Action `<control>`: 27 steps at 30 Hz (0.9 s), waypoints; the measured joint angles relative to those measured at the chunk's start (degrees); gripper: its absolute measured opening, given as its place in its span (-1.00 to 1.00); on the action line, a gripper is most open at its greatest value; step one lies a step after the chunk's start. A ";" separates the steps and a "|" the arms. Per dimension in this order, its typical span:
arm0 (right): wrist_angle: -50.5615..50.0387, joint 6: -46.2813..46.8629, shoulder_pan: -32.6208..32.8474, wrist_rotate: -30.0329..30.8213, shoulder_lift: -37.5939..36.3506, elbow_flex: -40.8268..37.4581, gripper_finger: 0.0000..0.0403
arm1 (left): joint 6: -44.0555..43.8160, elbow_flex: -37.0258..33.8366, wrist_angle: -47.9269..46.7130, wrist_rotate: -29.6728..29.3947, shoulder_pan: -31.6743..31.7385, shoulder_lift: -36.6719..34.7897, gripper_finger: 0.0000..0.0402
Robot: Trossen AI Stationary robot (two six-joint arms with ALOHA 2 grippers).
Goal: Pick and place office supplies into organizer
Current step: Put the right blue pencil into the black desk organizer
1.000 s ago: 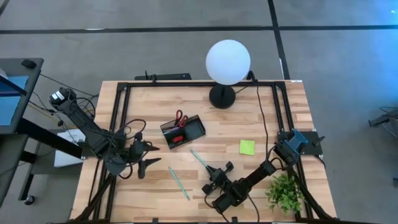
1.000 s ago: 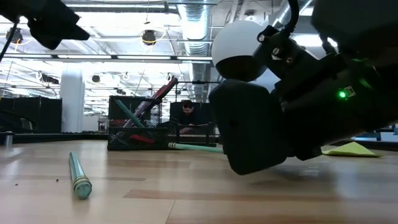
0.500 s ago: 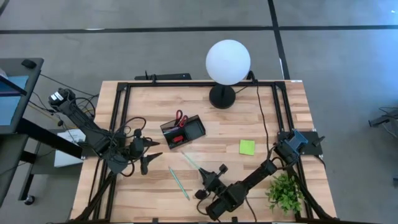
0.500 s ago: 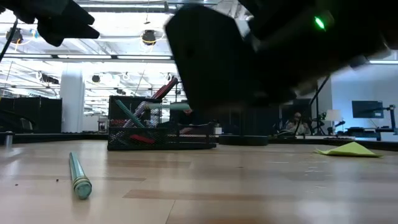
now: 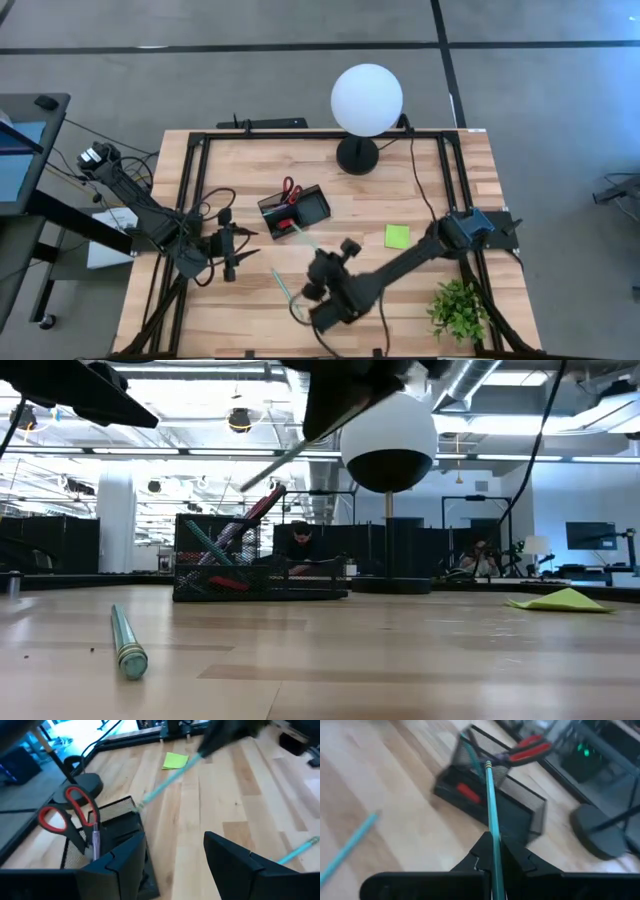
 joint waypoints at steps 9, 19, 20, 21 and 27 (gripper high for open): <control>-8.27 -18.77 -9.04 -12.03 -0.34 16.78 -0.95 | -2.83 0.00 0.02 3.36 -0.75 -0.02 -0.01; -0.11 -29.34 -22.09 -35.81 -2.95 16.60 -0.96 | -9.03 0.01 -4.19 9.14 -5.42 -0.04 -0.01; 1.19 -30.06 -22.74 -36.61 -3.02 16.61 -0.96 | -9.94 0.00 -5.46 9.13 -5.65 -0.04 -0.01; 1.29 -30.56 -23.48 -38.05 -3.02 16.72 -0.96 | -10.99 0.00 -6.53 9.13 -5.84 -0.04 -0.01; 3.05 -32.82 -27.02 -45.32 -2.84 16.63 -0.96 | -15.49 0.00 -11.40 9.08 -6.03 -0.04 -0.01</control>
